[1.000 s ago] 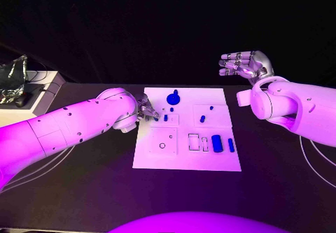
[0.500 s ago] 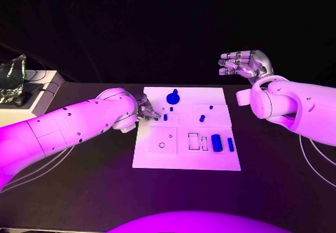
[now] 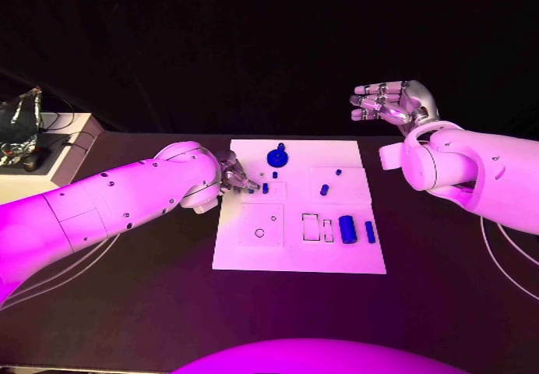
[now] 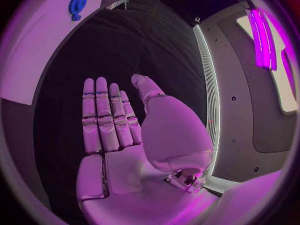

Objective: Assemble the parts on the task board

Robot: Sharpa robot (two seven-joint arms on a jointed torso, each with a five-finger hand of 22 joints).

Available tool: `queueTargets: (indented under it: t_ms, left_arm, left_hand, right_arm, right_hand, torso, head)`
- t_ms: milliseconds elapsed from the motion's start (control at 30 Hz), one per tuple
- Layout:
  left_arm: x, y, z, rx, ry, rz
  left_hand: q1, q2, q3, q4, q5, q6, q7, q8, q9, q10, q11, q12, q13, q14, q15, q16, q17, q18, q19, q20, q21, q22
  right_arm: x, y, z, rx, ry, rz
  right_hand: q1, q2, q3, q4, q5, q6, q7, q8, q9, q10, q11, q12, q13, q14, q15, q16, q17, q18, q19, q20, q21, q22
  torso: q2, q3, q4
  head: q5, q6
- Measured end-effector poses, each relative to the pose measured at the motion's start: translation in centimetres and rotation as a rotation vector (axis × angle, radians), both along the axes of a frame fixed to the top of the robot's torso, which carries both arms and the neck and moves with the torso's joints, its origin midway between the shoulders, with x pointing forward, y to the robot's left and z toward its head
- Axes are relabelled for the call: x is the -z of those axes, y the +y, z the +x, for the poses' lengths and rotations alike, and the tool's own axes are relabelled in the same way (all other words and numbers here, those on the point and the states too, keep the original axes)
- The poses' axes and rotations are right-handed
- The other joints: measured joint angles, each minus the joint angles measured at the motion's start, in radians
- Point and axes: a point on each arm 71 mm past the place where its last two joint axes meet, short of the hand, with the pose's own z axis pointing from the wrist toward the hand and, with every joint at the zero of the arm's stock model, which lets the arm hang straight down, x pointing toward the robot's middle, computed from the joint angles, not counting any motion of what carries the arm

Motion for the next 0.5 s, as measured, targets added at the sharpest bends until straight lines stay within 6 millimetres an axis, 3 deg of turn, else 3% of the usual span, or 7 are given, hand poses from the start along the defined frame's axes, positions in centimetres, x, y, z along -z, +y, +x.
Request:
queueTargets:
  t_ms: [333,500]
  left_arm:
    - [0.0,0.18,0.01,-0.005,-0.002,-0.002]
    - [0.06,0.39,-0.07,-0.007,0.001,-0.002]
  left_hand:
    - [0.005,0.005,-0.062,0.034,0.0,0.0,0.0,0.0,0.003,0.0,0.0,0.0,0.0,0.0,0.0,0.0,-0.001,0.0,0.0,0.0,0.0,0.0]
    - [0.007,0.007,-0.16,0.061,0.0,-0.006,0.006,0.004,0.012,-0.006,0.002,0.0,0.001,0.0,0.0,0.0,-0.008,0.0,-0.004,-0.004,-0.008,0.0]
  right_arm:
    - [-0.01,-0.07,0.0,0.001,0.0,0.0]
    - [-0.02,-0.18,-0.01,0.004,-0.001,-0.002]
  right_hand:
    - [0.0,0.0,-0.002,-0.002,0.0,-0.003,0.003,0.0,0.0,-0.004,0.004,0.0,0.0,0.0,0.0,0.0,0.0,0.0,-0.007,0.0,0.0,-0.001]
    - [0.0,0.0,-0.007,-0.006,0.0,-0.003,0.003,0.0,0.0,-0.004,0.004,0.0,0.0,-0.009,0.002,0.0,-0.001,0.0,-0.011,0.004,0.0,-0.001]
  torso:
    - [0.0,0.0,-0.0002]
    - [0.0,-0.0003,0.0002]
  head:
    - [-0.001,0.002]
    - [-0.002,0.002]
